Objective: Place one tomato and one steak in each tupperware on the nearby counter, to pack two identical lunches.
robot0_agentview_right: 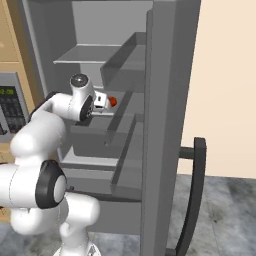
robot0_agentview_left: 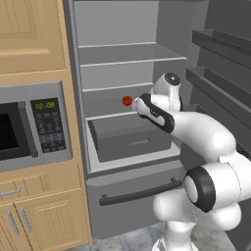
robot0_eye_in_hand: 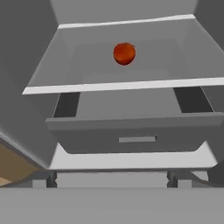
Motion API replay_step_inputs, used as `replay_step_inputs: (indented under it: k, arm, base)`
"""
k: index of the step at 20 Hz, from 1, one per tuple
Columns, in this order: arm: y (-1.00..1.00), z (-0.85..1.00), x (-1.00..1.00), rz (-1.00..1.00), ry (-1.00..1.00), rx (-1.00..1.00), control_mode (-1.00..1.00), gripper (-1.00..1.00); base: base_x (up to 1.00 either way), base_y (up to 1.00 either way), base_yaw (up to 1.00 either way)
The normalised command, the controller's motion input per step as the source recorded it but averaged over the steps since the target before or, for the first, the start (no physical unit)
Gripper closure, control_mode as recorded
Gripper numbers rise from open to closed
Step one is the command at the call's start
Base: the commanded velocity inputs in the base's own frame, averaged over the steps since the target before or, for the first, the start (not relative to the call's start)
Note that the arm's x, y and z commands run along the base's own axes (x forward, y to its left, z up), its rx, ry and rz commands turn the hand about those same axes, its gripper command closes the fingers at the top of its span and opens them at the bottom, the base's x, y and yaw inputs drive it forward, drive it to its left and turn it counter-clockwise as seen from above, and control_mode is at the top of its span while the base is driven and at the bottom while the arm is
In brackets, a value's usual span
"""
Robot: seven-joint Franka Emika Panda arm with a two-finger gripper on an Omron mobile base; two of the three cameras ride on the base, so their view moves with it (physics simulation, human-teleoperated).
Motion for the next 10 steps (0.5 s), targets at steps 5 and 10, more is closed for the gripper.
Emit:
replay_step_inputs:
  k: [5,10]
  arm:
    - [0.00,-0.01,0.37,0.00,-0.01,0.00,-1.00,-1.00]
    - [0.00,-0.04,0.39,0.00,-0.04,0.00,-1.00,-1.00]
  base:
    - [0.00,0.00,0.00]
    - [0.00,0.00,0.00]
